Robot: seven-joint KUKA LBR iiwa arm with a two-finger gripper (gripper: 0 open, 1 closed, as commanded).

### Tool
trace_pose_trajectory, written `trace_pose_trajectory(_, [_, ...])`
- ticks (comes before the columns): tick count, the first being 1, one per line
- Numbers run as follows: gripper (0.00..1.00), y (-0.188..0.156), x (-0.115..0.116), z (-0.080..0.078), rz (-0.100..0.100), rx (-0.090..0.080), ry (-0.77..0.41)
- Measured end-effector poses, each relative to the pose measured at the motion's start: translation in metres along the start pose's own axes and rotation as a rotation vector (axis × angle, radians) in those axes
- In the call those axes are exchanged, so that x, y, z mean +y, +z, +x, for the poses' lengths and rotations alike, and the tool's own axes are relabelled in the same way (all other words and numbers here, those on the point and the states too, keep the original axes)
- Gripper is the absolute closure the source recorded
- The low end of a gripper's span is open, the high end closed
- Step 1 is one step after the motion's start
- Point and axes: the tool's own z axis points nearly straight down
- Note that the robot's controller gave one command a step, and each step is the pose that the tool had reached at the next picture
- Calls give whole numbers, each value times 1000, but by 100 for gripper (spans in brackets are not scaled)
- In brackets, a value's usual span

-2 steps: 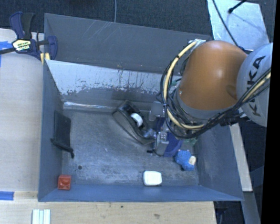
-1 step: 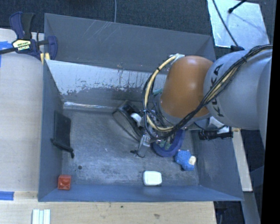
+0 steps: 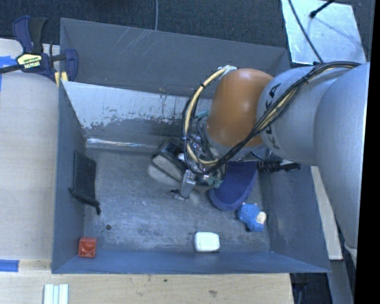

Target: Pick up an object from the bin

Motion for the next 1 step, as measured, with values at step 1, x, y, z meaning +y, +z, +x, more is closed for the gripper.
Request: trace_pose_trajectory(1, [100,-3,0,-5,-4,-15,4])
